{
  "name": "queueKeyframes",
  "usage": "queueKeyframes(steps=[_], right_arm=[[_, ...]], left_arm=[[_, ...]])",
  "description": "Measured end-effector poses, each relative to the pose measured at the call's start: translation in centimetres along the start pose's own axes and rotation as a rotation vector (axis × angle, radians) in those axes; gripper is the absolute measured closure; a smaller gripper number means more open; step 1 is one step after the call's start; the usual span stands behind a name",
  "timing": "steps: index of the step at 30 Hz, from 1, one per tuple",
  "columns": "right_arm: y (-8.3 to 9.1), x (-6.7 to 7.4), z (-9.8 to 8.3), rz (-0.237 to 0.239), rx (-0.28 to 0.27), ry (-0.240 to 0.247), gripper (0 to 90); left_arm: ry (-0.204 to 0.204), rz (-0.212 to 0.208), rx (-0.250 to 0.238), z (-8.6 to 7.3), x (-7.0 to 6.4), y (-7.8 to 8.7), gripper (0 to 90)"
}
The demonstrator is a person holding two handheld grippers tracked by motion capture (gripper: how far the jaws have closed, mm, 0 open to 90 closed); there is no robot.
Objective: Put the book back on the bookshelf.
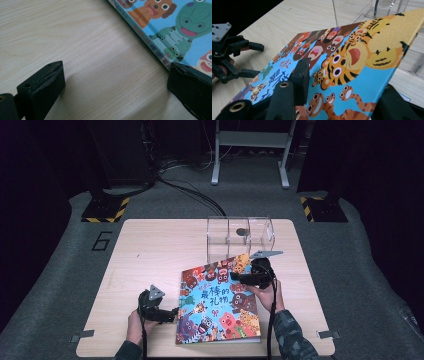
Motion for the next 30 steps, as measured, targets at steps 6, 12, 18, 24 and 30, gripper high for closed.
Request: queueKeyframes(steps=[6, 12, 18, 24, 30], right_arm=[[0.4, 0.5, 0.0, 0.004, -0.034, 0.037, 55.2], [0.6, 0.6, -0.1, 0.005, -0.045, 0.043, 55.1], [0.9, 0.7, -0.4, 0.015, -0.077, 0.059, 54.8], [1.1, 1.0, -0.4, 0.01, -0.095, 0.078, 54.7], [1.4, 1.3, -0.6, 0.016, -0.122, 0.097, 54.6]], left_arm=[[0.067, -0.041, -0.031, 0.4, 0.1, 0.3, 0.0], [0.117, -0.077, -0.078, 1.1, 0.0, 0.5, 0.0], [0.149, -0.161, -0.109, 2.5, -0.8, 0.6, 0.0], [0.143, -0.197, -0.118, 3.7, -1.3, 0.6, 0.0], [0.142, -0.225, -0.114, 4.2, -1.8, 0.3, 0.0]])
Point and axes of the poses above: each handheld gripper's, and its own axes: y roughly backward along the jaws, z roughly out of its top, x roughly to its left, the point moved 6 cm from there along -y, roughly forward along the jaws, and after that the axes turned 6 degrees about -y, right-handed, at the moved point
